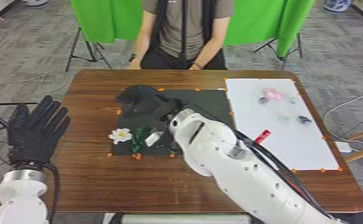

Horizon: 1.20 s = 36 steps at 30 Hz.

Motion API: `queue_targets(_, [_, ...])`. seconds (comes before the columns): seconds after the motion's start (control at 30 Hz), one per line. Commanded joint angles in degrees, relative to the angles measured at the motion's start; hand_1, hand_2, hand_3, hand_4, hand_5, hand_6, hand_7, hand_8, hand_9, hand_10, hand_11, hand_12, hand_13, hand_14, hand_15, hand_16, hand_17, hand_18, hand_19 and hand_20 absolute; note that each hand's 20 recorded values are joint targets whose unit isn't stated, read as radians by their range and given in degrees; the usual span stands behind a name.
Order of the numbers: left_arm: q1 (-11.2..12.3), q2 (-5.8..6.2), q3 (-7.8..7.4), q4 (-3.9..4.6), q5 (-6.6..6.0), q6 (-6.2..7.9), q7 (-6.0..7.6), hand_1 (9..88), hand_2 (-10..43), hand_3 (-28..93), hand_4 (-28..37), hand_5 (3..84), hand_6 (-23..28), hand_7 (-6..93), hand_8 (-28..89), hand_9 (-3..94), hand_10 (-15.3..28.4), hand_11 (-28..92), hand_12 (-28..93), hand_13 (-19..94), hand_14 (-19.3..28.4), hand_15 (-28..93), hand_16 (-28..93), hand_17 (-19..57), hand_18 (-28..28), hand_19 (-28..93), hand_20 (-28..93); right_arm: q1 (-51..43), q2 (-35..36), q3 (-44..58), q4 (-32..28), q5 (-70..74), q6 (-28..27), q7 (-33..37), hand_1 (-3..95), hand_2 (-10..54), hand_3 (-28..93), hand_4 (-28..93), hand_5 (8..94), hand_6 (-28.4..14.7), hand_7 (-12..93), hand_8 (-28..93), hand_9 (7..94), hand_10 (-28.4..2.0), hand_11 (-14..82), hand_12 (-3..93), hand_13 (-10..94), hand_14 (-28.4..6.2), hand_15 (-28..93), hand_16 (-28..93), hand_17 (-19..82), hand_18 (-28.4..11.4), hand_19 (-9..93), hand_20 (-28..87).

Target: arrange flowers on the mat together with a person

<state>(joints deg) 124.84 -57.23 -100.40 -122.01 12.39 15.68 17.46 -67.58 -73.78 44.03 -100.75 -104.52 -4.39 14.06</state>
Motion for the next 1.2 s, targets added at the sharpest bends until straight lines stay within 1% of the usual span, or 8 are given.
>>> queue_targets(0.03, [1.8,-0.82,-0.75,0.22,0.22,-1.63,-0.38,25.0,15.5,65,-28.3,40.7,7.9,10.9,-9,32.3,12.5,15,6,21,11.8,18,-5,-5.4,10.8,24,10,-12.0,6.7,14.2,-5.2,26.3,-1.8,-4.2,26.3,-1.0,79,-28,40.9,-1.7,21,-15,41.5,-13.2,9.2,16.5,33,-13.4,25,20,14,-15.1,44,11])
queue_targets(0.2, [2.2,-1.24,-0.9,-0.04,1.27,-2.72,-0.44,25.1,15.1,65,-28.3,40.9,8.3,10.9,-10,32.3,12.5,15,6,21,11.8,18,-6,-5.5,10.9,24,9,-20.3,10.4,25.3,-9.1,43.0,0.1,-6.2,23.0,4.3,75,-27,39.2,-2.3,18,-13,39.7,-13.3,8.9,15.6,32,-14.1,23,19,13,-15.5,42,10])
queue_targets(0.47, [4.4,-2.13,-1.26,-0.62,1.29,-3.43,-0.04,26.1,13.5,66,-28.3,40.9,8.7,10.9,-9,32.2,13.1,15,6,21,11.7,19,-6,-5.5,10.9,24,9,-31.3,16.5,40.5,-11.1,69.5,0.7,-10.1,18.8,8.4,71,-24,40.4,-2.7,14,-11,40.7,-14.3,5.8,14.9,33,-15.4,20,20,12,-16.7,39,11])
queue_targets(0.53, [5.3,-2.52,-1.71,-1.03,1.42,-3.2,0.67,26.0,13.4,66,-28.3,40.8,8.6,11.1,-9,32.1,13.1,15,6,21,11.7,19,-6,-5.5,10.9,24,9,-33.7,17.5,43.3,-11.7,68.2,0.8,-10.1,18.9,8.4,70,-23,40.5,-2.6,14,-11,40.9,-14.2,5.4,15.1,33,-15.4,19,21,12,-16.7,39,11])
queue_targets(0.67, [4.8,-2.51,-1.55,-0.78,1.11,-3.22,1.33,26.2,13.4,66,-28.3,40.8,8.5,11.3,-9,32.2,12.9,15,6,21,11.7,19,-6,-5.5,10.9,24,9,-39.8,19.3,49.3,-13.6,66.3,0.3,-11.9,21.4,4.5,71,-23,41.0,-2.5,13,-10,41.1,-13.6,4.8,15.1,33,-14.9,18,21,12,-16.3,38,12])
queue_targets(0.87, [5.6,-2.55,-2.61,-1.06,0.92,-4.29,1.94,26.1,13.3,67,-28.3,40.8,8.4,11.5,-10,32.1,12.8,16,6,22,11.6,19,-6,-5.5,10.8,24,9,-49.6,18.7,55.9,-16.2,64.4,3.3,-16.4,22.4,1.5,70,-22,40.9,-2.2,13,-10,40.3,-13.0,4.5,15.5,33,-14.2,15,22,12,-15.9,36,12])
queue_targets(0.97, [6.2,-2.66,-3.21,-1.35,0.59,-4.78,2.73,26.4,15.2,63,-28.3,40.7,8.3,11.3,-10,32.1,12.8,15,6,22,11.6,19,-6,-5.5,10.8,24,9,-53.0,17.0,57.9,-17.0,64.5,3.1,-16.7,22.0,0.8,71,-22,40.8,-1.9,13,-10,40.4,-12.4,4.4,15.4,33,-11.0,10,22,12,-15.1,33,12])
queue_targets(1.2, [6.6,-2.56,-3.94,-2.01,1.44,-5.17,2.91,24.8,15.3,64,-28.3,40.7,8.9,10.0,-9,32.1,12.7,15,6,21,11.5,18,-6,-5.2,10.5,24,9,-54.7,15.6,59.3,-17.9,61.9,2.5,-16.6,21.4,-1.1,71,-22,40.5,-1.5,13,-10,40.0,-11.7,4.1,14.4,31,-8.8,7,20,12,-13.9,29,12])
